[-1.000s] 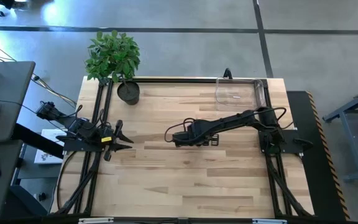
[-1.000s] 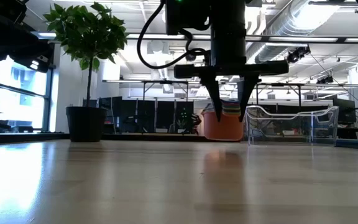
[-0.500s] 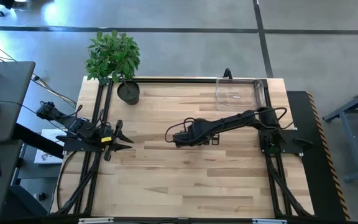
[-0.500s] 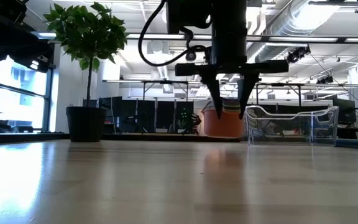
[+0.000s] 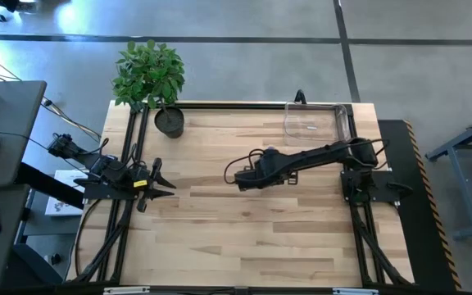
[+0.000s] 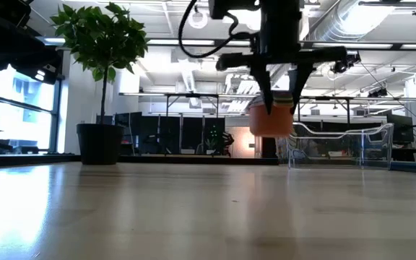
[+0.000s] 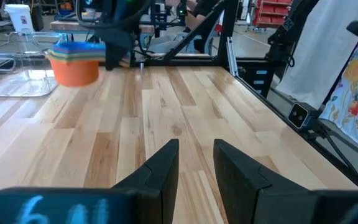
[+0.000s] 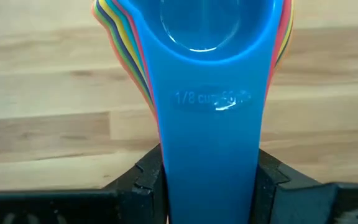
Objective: Nest measuring cups in basket
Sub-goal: Put the stacked measuring cups into the transparent bin
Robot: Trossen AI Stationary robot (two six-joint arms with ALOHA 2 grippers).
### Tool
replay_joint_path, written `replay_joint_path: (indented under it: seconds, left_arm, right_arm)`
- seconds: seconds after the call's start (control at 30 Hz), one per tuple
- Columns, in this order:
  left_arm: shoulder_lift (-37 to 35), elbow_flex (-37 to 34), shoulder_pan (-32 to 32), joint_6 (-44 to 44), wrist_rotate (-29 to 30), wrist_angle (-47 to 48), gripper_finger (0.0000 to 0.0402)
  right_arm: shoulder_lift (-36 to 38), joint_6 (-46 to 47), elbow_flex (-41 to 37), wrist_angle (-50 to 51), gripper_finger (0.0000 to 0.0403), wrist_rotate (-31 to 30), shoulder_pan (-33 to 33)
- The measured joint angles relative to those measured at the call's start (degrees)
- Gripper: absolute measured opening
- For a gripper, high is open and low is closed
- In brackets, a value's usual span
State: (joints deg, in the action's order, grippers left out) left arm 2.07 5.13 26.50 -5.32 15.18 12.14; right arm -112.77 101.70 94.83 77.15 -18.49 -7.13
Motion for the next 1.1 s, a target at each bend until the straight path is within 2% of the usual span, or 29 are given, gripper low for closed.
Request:
replay_joint_path:
  seconds: [0.3,0.6,0.97,1.1]
  left_arm:
    - [0.00,0.00,-0.02,0.00,0.00,0.02,0.0090]
    - [0.02,0.00,0.00,0.00,0.00,0.02,0.0090]
    - [0.01,0.00,-0.01,-0.01,0.00,0.01,0.0090]
    - [0.02,0.00,0.00,0.00,0.00,0.02,0.0090]
  right_arm:
    - [5.59,-2.94,0.00,8.05,0.0124,-2.74,2.51]
    - [12.51,-10.38,0.00,13.04,0.0124,-6.57,7.42]
    - [15.95,-24.04,-0.25,12.82,0.0124,-9.17,17.49]
    - [19.70,-28.43,-6.40,9.75,0.0124,-8.80,21.05]
